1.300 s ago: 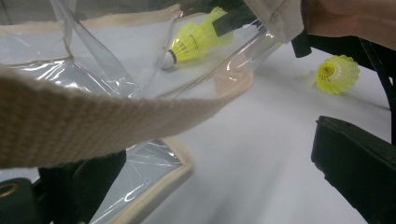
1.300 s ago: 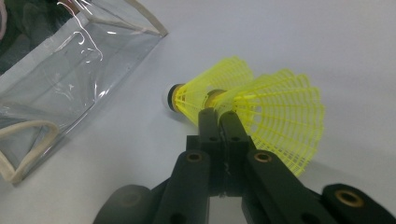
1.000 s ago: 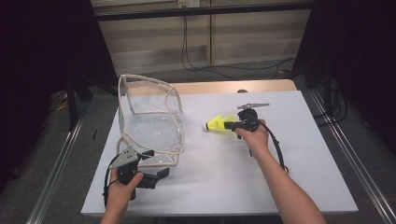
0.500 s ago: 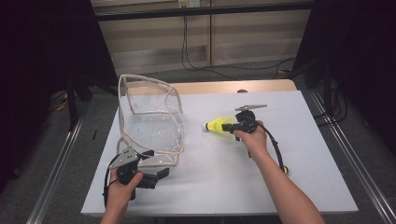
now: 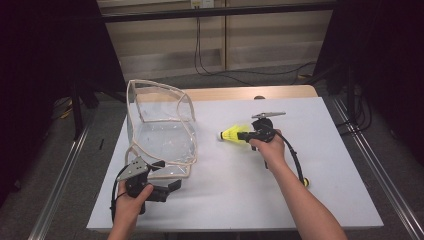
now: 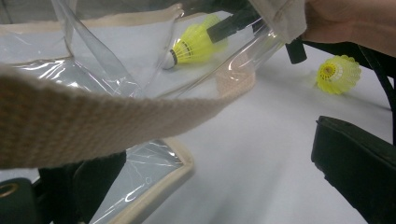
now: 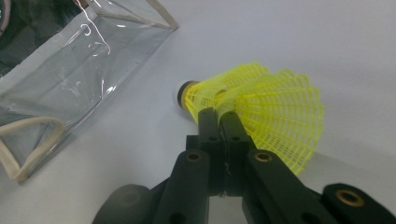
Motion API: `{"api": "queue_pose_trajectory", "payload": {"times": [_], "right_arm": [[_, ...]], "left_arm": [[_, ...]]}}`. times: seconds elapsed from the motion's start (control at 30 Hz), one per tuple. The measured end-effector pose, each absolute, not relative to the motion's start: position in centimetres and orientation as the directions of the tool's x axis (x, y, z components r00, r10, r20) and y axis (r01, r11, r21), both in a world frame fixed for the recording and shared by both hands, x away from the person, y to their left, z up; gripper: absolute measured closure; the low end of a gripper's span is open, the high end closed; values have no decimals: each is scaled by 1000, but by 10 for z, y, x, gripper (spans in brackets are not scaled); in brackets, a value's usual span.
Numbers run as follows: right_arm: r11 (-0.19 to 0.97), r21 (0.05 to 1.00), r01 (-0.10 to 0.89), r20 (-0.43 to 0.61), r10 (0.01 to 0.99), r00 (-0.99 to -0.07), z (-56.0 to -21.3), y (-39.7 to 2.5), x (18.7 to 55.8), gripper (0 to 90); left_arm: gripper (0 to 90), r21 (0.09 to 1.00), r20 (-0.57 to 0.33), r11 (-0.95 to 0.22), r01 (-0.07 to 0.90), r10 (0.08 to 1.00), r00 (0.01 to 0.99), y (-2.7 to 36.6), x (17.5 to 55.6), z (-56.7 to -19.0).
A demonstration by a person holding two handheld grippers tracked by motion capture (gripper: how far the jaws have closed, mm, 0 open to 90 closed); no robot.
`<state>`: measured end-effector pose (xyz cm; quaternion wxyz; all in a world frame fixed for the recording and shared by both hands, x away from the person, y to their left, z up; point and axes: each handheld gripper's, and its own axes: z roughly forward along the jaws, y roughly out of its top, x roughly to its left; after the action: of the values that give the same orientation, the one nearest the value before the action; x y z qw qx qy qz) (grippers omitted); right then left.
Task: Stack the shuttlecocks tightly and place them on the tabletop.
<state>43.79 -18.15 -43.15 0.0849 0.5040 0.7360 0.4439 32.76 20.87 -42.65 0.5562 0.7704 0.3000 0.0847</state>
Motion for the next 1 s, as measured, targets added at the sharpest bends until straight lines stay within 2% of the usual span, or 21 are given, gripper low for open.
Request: {"api": "queue_pose_trajectory", "payload": {"times": [0.63,1.0], "right_arm": [[100,740,665,317,821,-476,-435,-181,440,879],[109,738,666,288,841,-458,-436,-181,441,744]], "left_arm": [[33,907,-200,-206,368,557,806,209,328,-427],[33,906,-199,-208,368,557,806,209,328,-427]]}}
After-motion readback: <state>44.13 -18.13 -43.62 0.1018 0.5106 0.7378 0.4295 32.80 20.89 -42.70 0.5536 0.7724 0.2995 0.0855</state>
